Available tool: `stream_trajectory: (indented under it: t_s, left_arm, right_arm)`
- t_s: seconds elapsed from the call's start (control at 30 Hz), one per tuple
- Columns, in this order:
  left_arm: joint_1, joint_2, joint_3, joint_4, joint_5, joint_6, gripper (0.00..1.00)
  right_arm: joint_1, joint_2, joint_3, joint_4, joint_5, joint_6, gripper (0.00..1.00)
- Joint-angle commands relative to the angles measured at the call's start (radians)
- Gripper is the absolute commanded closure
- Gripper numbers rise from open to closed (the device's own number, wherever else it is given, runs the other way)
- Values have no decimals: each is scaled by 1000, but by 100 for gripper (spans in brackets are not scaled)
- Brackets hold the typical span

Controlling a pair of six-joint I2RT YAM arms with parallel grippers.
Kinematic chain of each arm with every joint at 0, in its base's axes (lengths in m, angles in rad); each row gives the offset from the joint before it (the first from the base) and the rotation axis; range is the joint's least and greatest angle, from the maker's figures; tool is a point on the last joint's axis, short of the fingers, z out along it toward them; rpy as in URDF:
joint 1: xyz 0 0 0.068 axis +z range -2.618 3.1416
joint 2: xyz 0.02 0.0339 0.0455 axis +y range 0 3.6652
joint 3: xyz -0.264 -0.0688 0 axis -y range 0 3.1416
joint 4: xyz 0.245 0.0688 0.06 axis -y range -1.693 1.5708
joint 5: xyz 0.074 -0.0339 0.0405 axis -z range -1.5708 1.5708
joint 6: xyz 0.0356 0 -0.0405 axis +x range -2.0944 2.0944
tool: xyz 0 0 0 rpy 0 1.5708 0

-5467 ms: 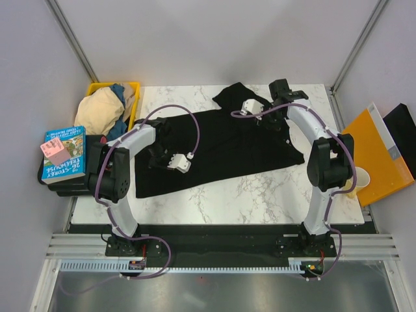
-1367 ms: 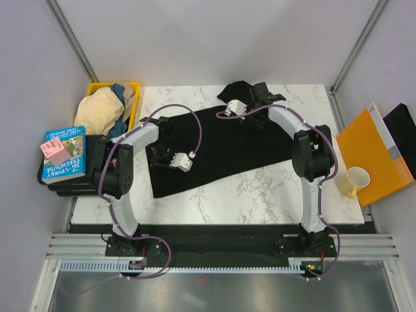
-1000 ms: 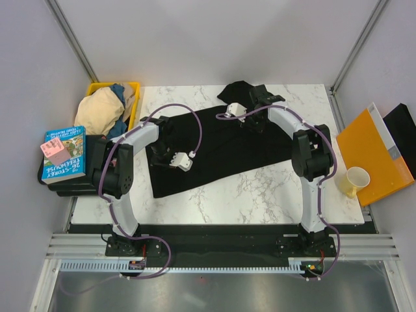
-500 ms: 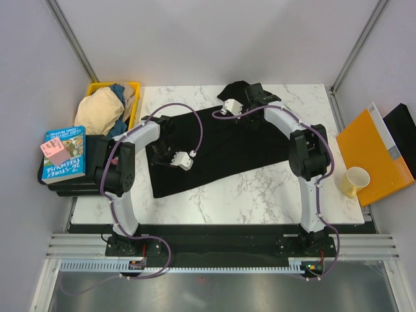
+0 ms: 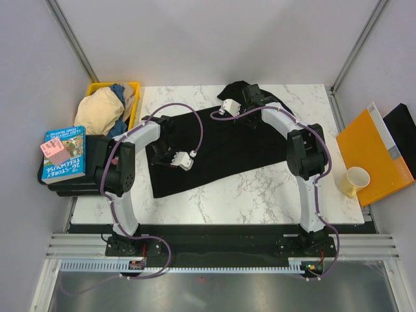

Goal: Fold and stack the t-shirts
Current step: Fold the flattened tshirt in 1/3 of the way

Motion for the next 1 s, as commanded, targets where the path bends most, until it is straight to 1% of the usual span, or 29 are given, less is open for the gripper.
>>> stream_trajectory:
  t_s: [0.0, 0.07, 0.1, 0.2, 0.27, 0.4, 0.47, 0.5, 0.7, 0.97]
  left_arm:
    - [-6, 17, 32, -16, 25, -20, 89]
    - [-6, 25, 38, -16, 20, -26, 89]
    - [-6, 28, 43, -14, 17, -27, 89]
    - [-2, 25, 37, 0, 8, -38, 89]
    - [-4, 26, 26, 4, 5, -30, 89]
    - [-6, 40, 37, 7, 8, -35, 89]
    - [-6, 42, 41, 7, 11, -38, 89]
    - [-6, 43, 43, 7, 11, -38, 89]
    - [-6, 42, 40, 9, 5, -38, 89]
    - [-6, 46, 43, 7, 3, -37, 89]
  right_arm:
    - [0, 9, -5, 42, 30, 21, 100]
    - [0, 30, 10, 51, 51, 35, 96]
    - [-1, 26, 13, 48, 47, 40, 90]
    - [-8, -35, -39, 77, 25, 35, 81]
    - [-6, -40, -63, 108, 39, 23, 80]
    - [-6, -10, -43, 94, 65, 23, 83]
    - [-6, 1, -40, 91, 59, 29, 81]
    - [-6, 4, -40, 91, 57, 31, 78]
    - [-5, 32, -28, 85, 47, 44, 70]
    - [-1, 11, -28, 65, 4, 49, 66]
